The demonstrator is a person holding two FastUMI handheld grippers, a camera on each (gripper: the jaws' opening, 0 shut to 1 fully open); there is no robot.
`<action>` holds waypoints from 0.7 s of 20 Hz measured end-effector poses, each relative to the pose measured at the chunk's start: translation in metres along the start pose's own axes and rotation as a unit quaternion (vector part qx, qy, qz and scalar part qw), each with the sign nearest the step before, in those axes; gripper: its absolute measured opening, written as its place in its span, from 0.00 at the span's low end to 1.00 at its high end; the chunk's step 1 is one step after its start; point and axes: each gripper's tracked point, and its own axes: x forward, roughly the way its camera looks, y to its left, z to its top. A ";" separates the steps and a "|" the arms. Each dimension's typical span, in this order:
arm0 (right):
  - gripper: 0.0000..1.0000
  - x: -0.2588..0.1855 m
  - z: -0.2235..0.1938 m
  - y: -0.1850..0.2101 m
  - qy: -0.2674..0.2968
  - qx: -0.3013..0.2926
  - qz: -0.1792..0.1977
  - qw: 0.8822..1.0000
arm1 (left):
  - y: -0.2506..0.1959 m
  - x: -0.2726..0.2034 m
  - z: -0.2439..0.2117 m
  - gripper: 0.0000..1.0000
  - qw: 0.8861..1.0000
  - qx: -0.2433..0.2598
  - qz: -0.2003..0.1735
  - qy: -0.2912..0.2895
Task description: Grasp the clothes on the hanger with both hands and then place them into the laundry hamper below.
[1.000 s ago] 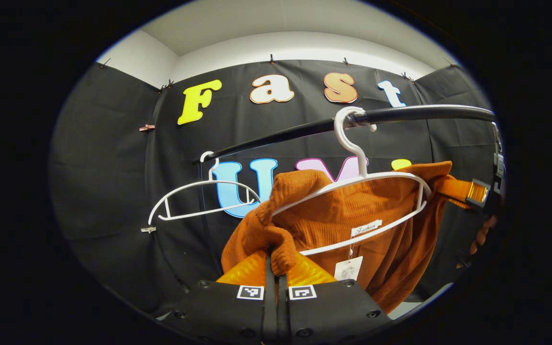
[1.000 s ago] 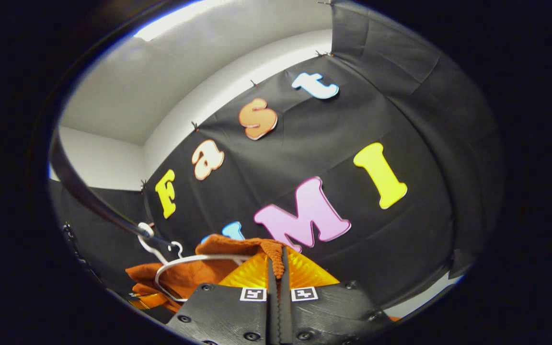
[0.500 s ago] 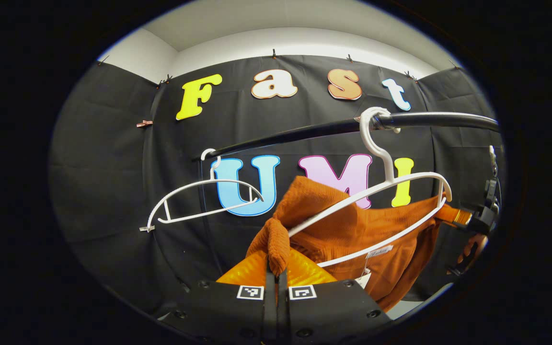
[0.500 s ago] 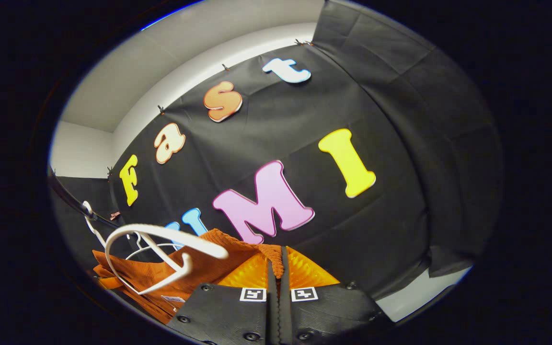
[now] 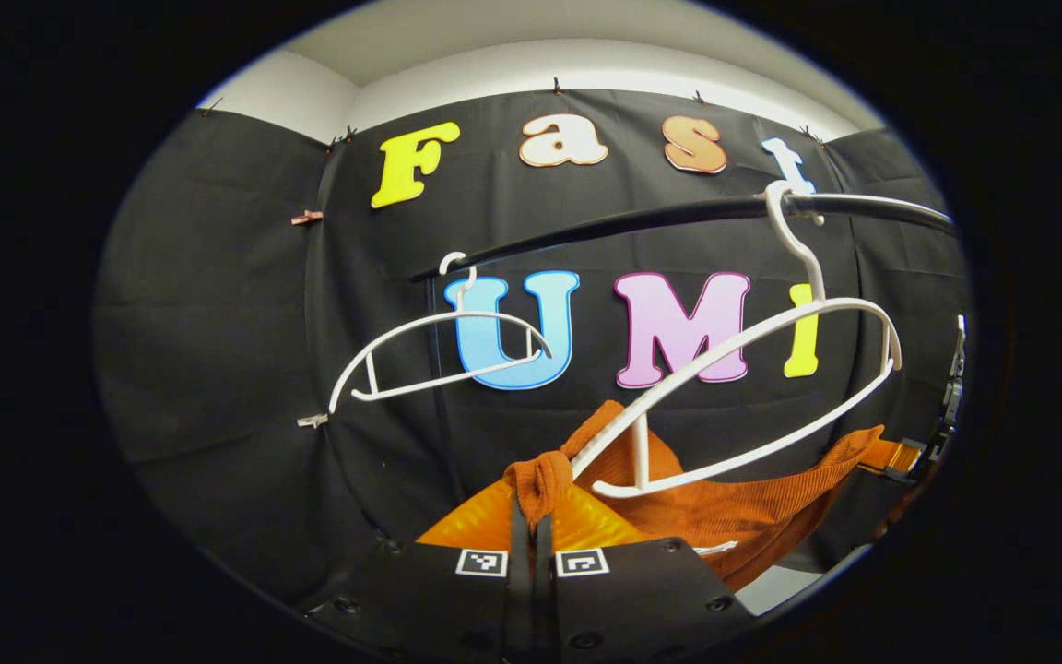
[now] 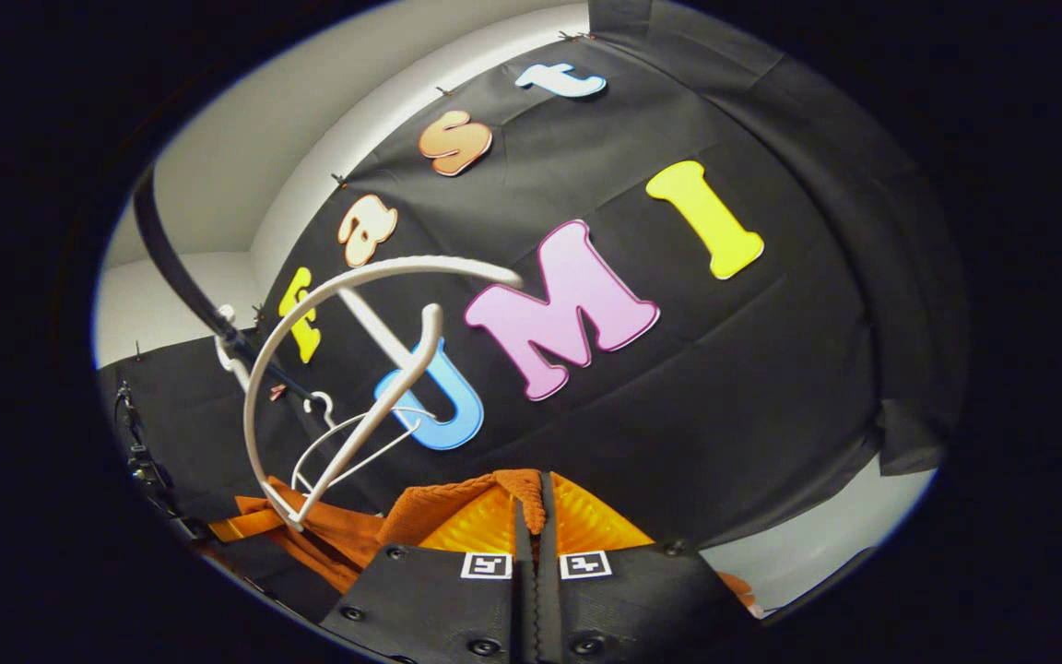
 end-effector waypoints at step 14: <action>0.04 -0.035 -0.093 0.079 0.086 0.016 0.079 0.993 | -0.039 -0.021 -0.113 0.05 0.995 -0.022 -0.069 0.071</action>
